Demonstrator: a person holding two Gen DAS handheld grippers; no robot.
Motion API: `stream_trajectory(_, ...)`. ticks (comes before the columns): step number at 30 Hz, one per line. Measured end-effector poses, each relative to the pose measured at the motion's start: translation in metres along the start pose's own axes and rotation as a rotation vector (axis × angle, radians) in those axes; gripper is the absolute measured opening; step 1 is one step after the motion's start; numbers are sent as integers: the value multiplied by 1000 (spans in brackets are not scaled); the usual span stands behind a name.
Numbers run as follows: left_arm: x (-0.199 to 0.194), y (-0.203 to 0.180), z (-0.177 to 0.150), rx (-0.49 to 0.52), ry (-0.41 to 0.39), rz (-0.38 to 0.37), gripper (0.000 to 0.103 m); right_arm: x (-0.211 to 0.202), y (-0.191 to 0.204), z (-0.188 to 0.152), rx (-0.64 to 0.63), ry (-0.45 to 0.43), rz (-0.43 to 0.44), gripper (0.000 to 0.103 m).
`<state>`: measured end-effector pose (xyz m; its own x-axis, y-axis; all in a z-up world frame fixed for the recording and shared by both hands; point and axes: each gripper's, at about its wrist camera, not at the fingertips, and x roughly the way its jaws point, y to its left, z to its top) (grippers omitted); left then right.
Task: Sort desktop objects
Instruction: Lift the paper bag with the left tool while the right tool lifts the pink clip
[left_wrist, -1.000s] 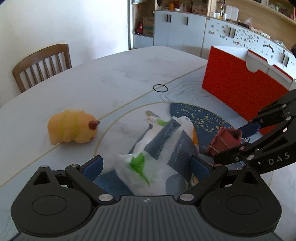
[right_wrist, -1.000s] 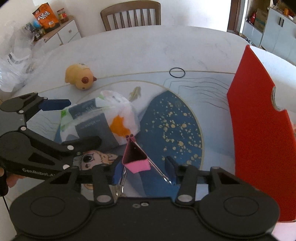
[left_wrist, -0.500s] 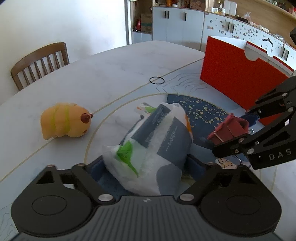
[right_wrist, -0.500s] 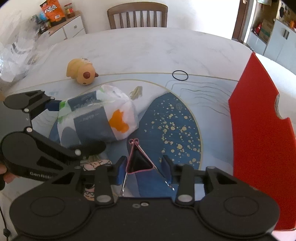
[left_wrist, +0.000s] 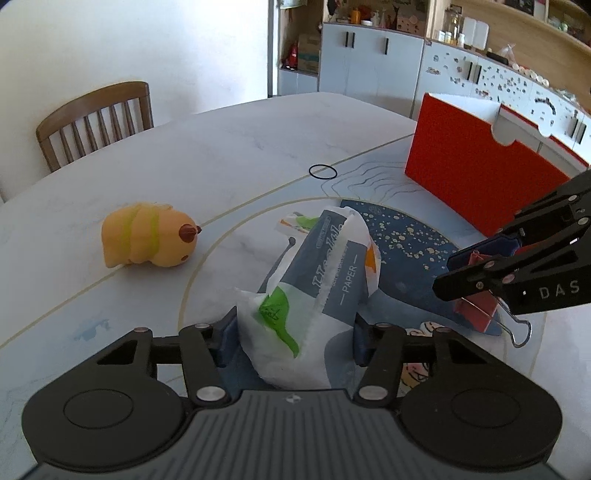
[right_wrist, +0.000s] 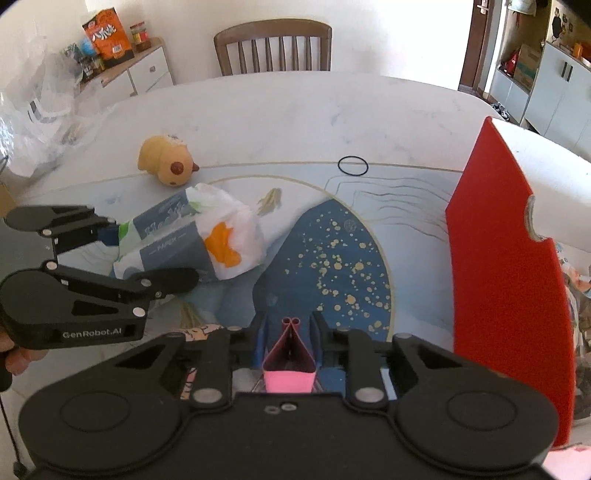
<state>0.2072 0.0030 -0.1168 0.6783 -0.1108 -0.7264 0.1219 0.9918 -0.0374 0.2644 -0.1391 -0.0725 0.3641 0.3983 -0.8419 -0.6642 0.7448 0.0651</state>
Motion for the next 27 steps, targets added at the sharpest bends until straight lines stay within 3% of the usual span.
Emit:
stream_trajectory(12, -40, -6, 3, -56, -38, 18, 55, -36, -4, -6, 34, -59, 40, 23)
stream_trajectory(27, -79, -48, 14, -38, -33, -42, 55, -98, -18, -19, 68, -128, 67, 23)
